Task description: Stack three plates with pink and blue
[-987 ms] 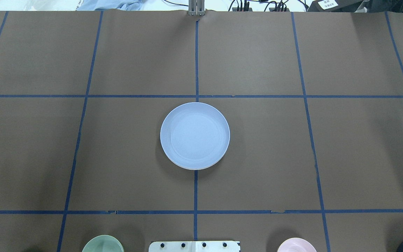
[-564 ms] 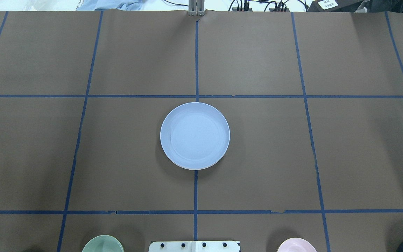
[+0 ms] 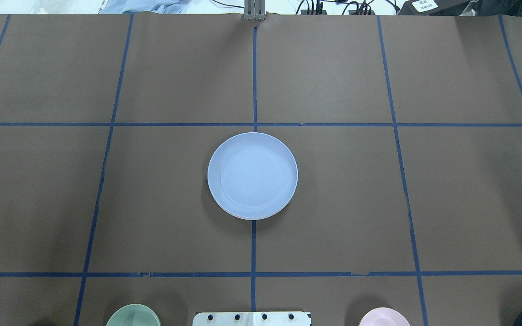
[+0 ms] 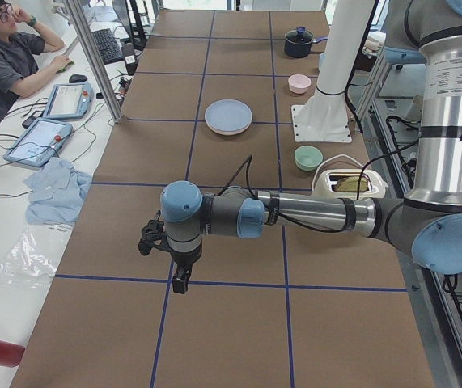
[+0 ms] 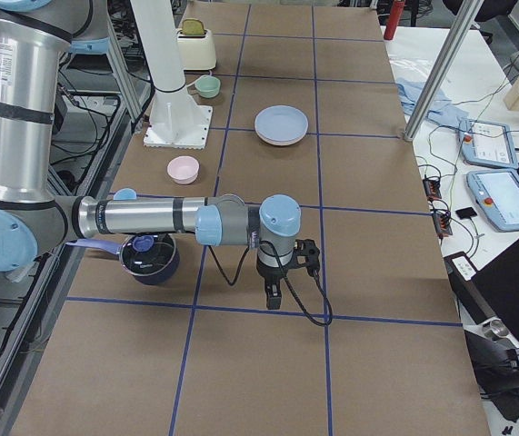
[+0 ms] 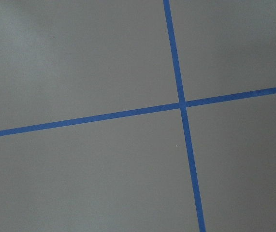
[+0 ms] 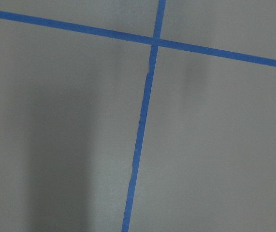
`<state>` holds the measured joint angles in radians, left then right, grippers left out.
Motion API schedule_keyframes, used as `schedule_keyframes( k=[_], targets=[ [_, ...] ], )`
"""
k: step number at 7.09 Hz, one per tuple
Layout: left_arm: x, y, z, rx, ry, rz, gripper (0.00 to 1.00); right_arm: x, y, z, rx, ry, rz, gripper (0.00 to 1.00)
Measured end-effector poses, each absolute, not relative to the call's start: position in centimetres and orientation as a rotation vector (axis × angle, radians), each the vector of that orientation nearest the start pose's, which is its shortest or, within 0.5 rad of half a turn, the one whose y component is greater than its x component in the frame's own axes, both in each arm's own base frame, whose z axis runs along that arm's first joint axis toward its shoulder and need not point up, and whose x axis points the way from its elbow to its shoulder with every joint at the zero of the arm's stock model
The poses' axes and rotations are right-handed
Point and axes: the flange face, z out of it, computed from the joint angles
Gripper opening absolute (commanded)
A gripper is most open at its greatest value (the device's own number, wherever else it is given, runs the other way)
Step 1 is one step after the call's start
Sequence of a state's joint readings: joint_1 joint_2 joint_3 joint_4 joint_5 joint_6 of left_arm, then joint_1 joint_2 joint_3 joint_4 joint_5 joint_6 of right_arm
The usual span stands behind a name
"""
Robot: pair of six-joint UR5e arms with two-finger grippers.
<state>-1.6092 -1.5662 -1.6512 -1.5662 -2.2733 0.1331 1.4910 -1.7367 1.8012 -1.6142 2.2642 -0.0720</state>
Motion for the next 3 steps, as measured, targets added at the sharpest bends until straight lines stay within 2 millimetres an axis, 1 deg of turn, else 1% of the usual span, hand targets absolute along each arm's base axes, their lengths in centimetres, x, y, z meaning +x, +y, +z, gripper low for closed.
schedule_keyframes(
  k=[3],
  targets=[
    [-8.78, -49.1, 62.67, 0.128, 0.695, 0.115, 1.0, 3.56, -42.84, 63.39, 0.035, -0.694, -0.158, 1.0]
  ],
)
